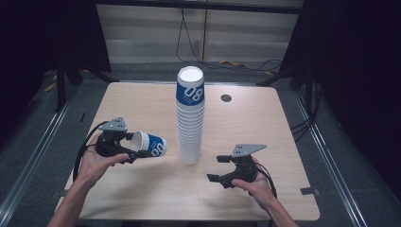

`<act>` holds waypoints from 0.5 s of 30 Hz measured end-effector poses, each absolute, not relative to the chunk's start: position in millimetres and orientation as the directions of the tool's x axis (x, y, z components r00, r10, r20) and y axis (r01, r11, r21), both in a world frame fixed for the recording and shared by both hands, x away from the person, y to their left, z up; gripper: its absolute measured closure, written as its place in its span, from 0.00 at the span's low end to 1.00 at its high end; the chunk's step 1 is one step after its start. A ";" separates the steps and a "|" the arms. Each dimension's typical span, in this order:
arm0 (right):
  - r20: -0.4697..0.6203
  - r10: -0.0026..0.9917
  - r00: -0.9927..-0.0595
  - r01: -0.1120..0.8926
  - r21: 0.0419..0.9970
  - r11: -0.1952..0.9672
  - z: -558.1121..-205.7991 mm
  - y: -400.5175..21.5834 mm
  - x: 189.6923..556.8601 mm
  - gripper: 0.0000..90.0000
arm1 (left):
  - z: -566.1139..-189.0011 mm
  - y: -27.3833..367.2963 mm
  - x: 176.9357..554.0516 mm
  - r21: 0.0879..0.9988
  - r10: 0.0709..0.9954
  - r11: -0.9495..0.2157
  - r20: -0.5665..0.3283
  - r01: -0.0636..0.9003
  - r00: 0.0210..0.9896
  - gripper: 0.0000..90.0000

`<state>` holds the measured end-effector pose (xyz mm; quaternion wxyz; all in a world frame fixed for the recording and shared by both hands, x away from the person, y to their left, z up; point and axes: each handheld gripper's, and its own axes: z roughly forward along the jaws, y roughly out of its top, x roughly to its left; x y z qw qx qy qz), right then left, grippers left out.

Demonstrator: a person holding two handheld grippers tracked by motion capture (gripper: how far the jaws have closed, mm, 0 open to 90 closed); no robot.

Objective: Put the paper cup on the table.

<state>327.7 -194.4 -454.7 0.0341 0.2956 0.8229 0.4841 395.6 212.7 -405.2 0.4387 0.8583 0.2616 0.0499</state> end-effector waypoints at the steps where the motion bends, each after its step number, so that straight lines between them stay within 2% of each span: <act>1: 0.230 0.521 -0.822 0.454 0.817 0.356 -454.6 -194.9 327.9 0.18 | -404.4 212.2 397.7 0.767 0.499 -0.492 -0.138 0.411 0.855 0.22; 9: 0.228 0.517 -0.825 0.454 0.813 0.366 -455.5 -191.9 326.3 0.19 | -397.6 212.2 414.4 0.679 0.525 -0.583 -0.104 0.446 0.845 0.21; 15: 0.226 0.525 -0.821 0.456 0.812 0.364 -455.5 -192.7 324.0 0.19 | -400.9 212.9 426.4 0.629 0.558 -0.609 -0.092 0.483 0.824 0.21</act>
